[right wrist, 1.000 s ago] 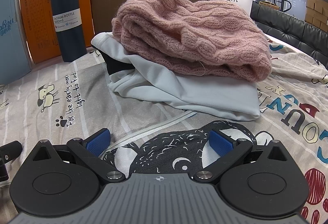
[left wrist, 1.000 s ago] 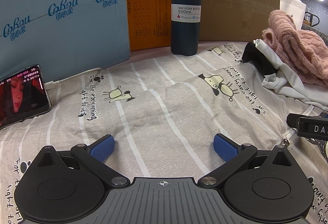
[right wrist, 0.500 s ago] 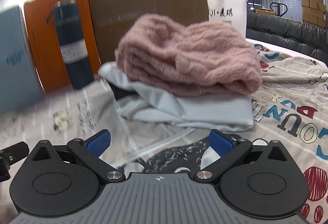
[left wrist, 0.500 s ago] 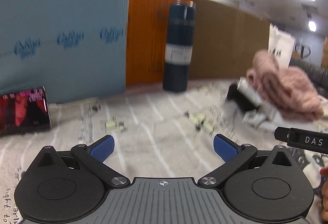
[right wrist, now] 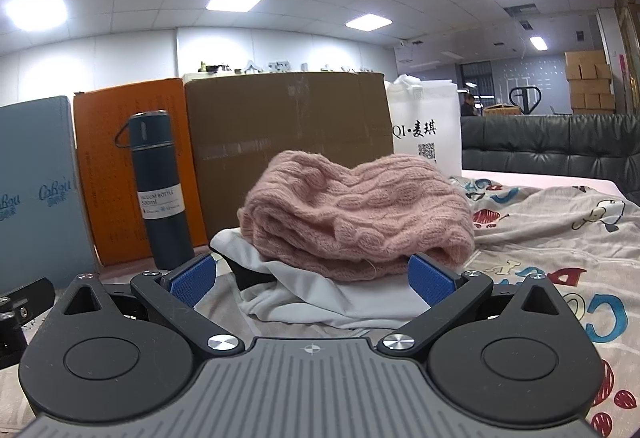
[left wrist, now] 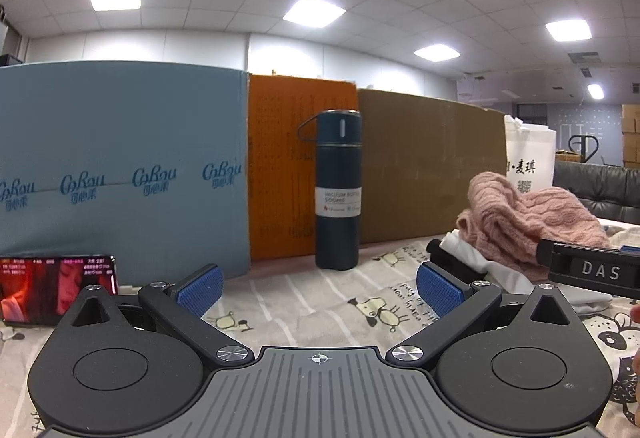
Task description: Fold clothes
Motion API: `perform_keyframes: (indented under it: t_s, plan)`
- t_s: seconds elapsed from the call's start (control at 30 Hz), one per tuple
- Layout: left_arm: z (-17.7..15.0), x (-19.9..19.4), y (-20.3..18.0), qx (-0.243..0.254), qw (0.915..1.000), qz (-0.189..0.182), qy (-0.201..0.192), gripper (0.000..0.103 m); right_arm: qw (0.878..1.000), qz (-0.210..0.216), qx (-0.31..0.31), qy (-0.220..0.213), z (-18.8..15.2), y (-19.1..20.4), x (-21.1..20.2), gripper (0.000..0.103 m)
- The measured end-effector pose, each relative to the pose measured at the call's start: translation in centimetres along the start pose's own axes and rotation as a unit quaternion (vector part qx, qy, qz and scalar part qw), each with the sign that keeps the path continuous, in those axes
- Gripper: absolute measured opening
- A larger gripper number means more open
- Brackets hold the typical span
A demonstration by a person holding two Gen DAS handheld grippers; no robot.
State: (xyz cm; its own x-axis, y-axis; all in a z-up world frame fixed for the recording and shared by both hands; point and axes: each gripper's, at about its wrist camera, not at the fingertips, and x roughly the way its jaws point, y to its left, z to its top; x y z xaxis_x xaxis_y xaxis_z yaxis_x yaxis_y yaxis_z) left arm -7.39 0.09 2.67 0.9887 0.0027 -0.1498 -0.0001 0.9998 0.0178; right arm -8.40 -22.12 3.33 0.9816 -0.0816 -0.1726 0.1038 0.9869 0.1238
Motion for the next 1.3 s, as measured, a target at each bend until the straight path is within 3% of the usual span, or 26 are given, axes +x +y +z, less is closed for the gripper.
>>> perform_keyframes:
  t_s: [0.4,0.8,1.03,1.2,1.3]
  plan:
    - [0.1,-0.1,0.1,0.001,1.0,-0.008,0.004,0.103,1.0,0.012,0.016,-0.008,-0.1,-0.4,-0.3,0.103]
    - [0.2,-0.6,-0.2,0.012,0.9999,-0.007,-0.01,0.103,0.998,0.046,0.012,-0.051,0.0,-0.2,-1.6,0.103]
    - [0.3,-1.1,-0.1,0.008,0.9994,-0.011,-0.031,0.103,0.994,0.047,0.012,-0.099,0.0,-0.4,-2.6,0.103]
    - [0.4,-2.0,0.5,-0.008,0.9964,0.004,-0.084,0.103,0.99,0.039,0.007,-0.132,-0.1,-0.5,-3.3,0.103]
    - [0.4,-1.8,0.3,-0.002,0.9968,0.004,-0.08,0.103,0.988,0.042,-0.003,-0.145,-0.2,-0.2,-3.7,0.103]
